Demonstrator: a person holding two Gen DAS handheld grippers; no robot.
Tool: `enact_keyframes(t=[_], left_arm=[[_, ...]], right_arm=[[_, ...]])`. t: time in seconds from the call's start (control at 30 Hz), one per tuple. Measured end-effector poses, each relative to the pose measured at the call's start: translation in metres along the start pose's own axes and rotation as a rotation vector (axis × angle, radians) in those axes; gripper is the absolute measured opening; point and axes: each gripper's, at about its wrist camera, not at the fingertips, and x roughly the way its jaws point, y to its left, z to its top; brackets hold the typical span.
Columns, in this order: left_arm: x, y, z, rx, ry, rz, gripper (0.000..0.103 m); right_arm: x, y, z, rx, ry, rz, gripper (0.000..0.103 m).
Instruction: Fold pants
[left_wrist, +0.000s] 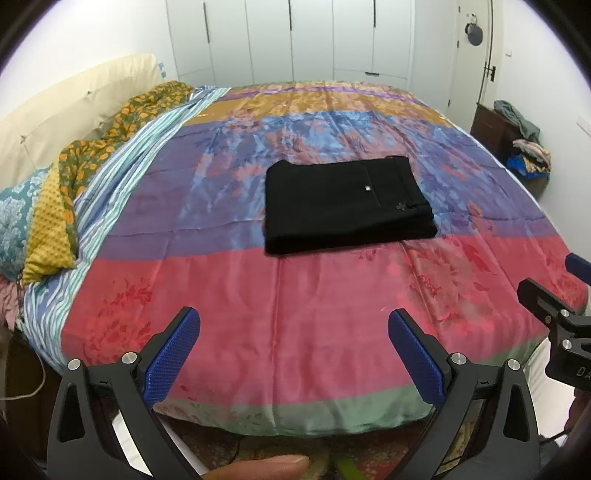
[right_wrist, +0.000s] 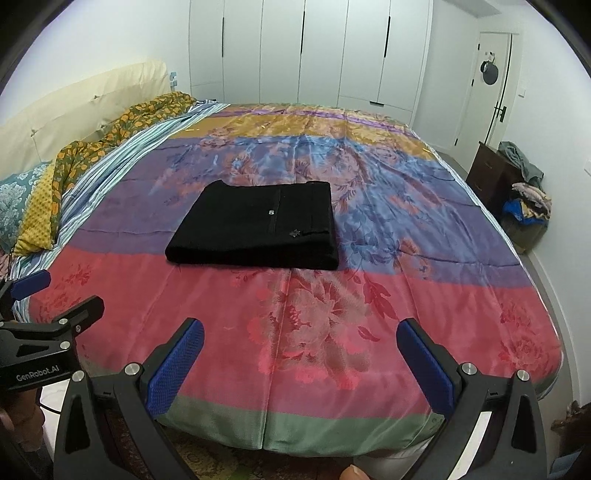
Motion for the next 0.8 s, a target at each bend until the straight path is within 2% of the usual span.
enact_keyframes(t=[0.53,0.8], left_arm=[[-0.0003,-0.0016,0.0019,0.004,0.002,0.003,0.102],[-0.0015,-0.003,0.0012,0.016,-0.003,-0.023,0.102]], right_arm=[[0.0006,-0.004,-0.0001,0.002,0.004,-0.022,0.103],[0.0021,-0.004,-0.0004,0.002,0.01,-0.02,0.103]])
